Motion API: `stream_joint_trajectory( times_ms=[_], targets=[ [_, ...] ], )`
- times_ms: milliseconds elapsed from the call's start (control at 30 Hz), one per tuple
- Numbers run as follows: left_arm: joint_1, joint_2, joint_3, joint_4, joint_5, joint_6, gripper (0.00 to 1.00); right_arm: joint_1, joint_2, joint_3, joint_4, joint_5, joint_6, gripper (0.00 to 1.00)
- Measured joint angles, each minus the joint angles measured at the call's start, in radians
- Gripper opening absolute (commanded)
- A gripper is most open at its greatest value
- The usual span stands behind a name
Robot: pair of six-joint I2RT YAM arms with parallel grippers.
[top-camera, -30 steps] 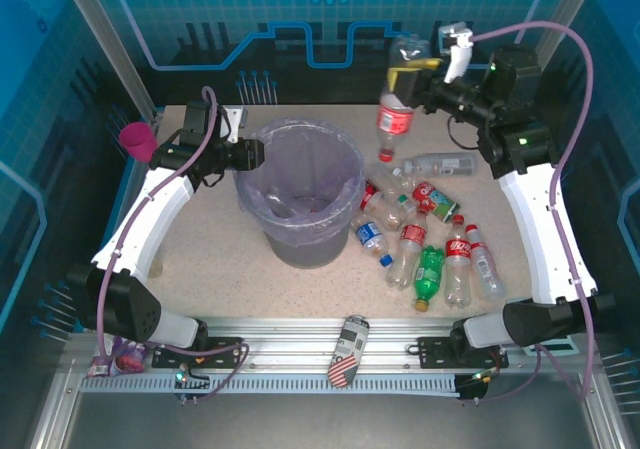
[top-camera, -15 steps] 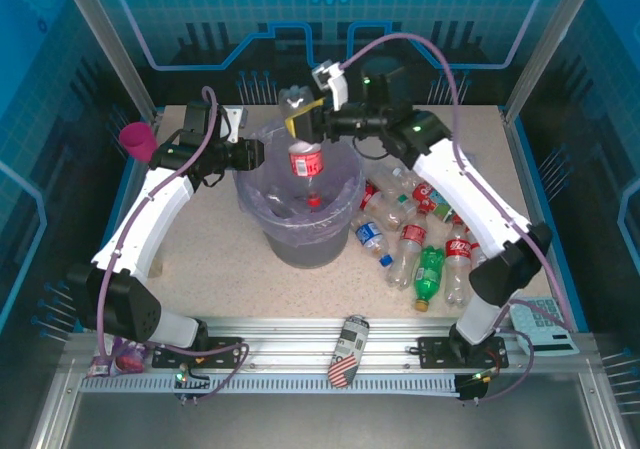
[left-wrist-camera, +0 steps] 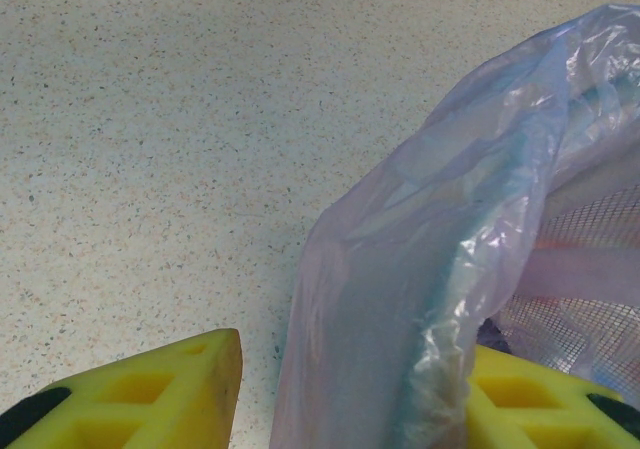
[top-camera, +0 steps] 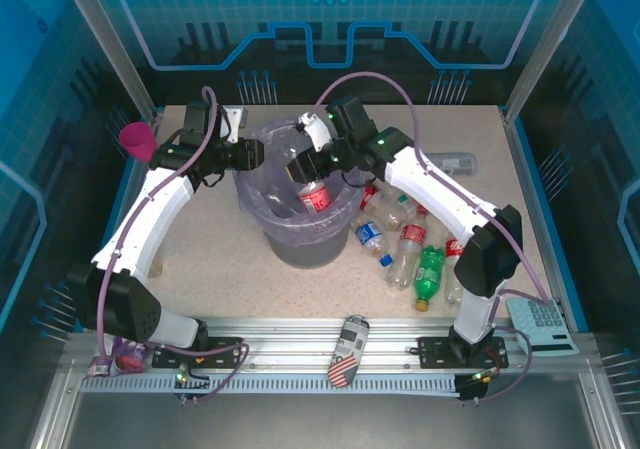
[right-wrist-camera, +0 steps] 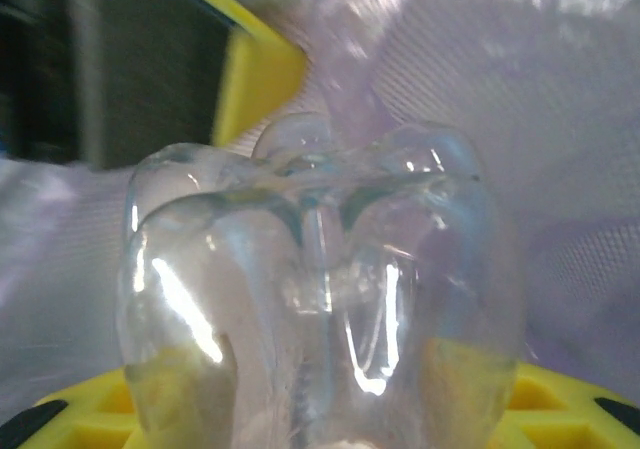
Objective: Put the plastic bottles in the bin
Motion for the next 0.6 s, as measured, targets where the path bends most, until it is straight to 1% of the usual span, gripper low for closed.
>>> stream_joint_trajectory(
  times_ms=[167, 233, 300, 500, 600],
  targets=[
    [0.000, 0.000, 0.000, 0.000, 0.000, 0.000, 0.49, 0.011, 0.058, -0.032, 0.008, 0.055, -0.042, 0.50],
    [0.000, 0.000, 0.000, 0.000, 0.000, 0.000, 0.49, 0.014, 0.080, -0.035, 0.019, 0.065, -0.050, 0.53],
    [0.000, 0.000, 0.000, 0.000, 0.000, 0.000, 0.48, 0.016, 0.090, -0.035, 0.037, 0.077, -0.052, 0.57],
    [0.000, 0.000, 0.000, 0.000, 0.000, 0.001, 0.48, 0.029, 0.093, -0.035, 0.035, 0.130, -0.076, 0.77],
    [0.000, 0.000, 0.000, 0.000, 0.000, 0.001, 0.48, 0.035, 0.093, -0.035, 0.027, 0.142, -0.088, 0.82]
  ],
)
